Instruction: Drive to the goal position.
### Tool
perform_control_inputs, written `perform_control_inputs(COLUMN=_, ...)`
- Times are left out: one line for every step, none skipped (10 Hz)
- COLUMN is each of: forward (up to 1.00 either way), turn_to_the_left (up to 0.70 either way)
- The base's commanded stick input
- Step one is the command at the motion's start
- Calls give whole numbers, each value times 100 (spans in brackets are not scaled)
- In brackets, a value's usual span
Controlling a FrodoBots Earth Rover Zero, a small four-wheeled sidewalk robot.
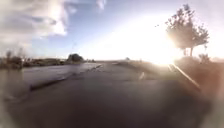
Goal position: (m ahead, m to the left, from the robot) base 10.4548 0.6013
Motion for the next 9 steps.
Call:
perform_control_inputs(forward=70, turn_to_the_left=-14)
perform_control_inputs(forward=70, turn_to_the_left=-14)
perform_control_inputs(forward=70, turn_to_the_left=-14)
perform_control_inputs(forward=70, turn_to_the_left=-14)
perform_control_inputs(forward=70, turn_to_the_left=-14)
perform_control_inputs(forward=70, turn_to_the_left=-14)
perform_control_inputs(forward=70, turn_to_the_left=-14)
perform_control_inputs(forward=70, turn_to_the_left=-9)
perform_control_inputs(forward=70, turn_to_the_left=0)
